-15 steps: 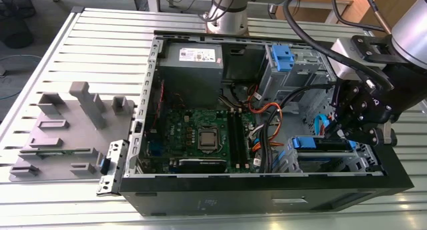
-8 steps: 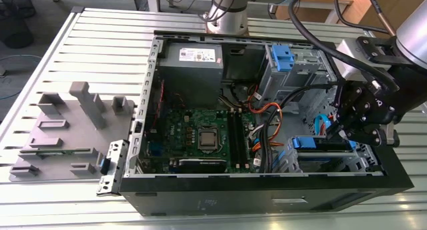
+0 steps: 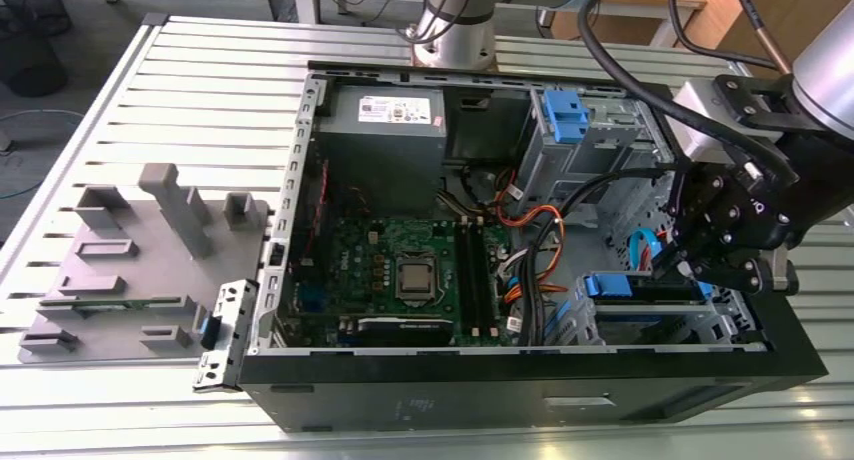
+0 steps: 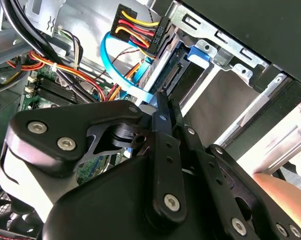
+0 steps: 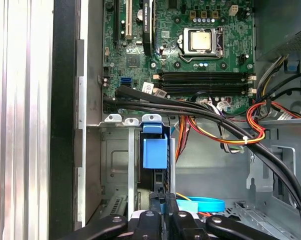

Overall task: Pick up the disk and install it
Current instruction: 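Insert the first disk wire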

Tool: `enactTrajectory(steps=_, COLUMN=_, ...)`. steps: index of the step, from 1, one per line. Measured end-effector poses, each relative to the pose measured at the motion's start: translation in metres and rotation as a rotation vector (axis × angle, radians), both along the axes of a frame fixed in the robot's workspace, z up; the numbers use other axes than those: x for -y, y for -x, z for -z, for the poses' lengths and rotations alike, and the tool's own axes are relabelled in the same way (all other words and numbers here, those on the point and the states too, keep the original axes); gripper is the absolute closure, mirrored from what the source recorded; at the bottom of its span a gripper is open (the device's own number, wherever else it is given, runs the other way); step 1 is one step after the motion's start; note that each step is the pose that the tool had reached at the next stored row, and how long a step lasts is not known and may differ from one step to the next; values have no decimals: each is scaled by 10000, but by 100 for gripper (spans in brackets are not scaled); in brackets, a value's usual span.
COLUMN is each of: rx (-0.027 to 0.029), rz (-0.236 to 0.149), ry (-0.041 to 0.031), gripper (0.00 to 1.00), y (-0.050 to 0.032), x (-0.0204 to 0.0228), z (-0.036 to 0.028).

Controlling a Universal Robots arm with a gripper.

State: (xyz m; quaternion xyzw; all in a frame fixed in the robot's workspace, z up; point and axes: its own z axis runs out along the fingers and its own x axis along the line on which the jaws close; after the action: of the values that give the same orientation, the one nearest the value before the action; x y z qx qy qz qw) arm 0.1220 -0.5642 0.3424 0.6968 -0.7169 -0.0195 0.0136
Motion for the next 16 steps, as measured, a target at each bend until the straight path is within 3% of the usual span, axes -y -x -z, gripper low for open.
enactTrajectory(steps=16, rx=0, rz=0, ry=1, gripper=84, y=1, x=0, z=32)
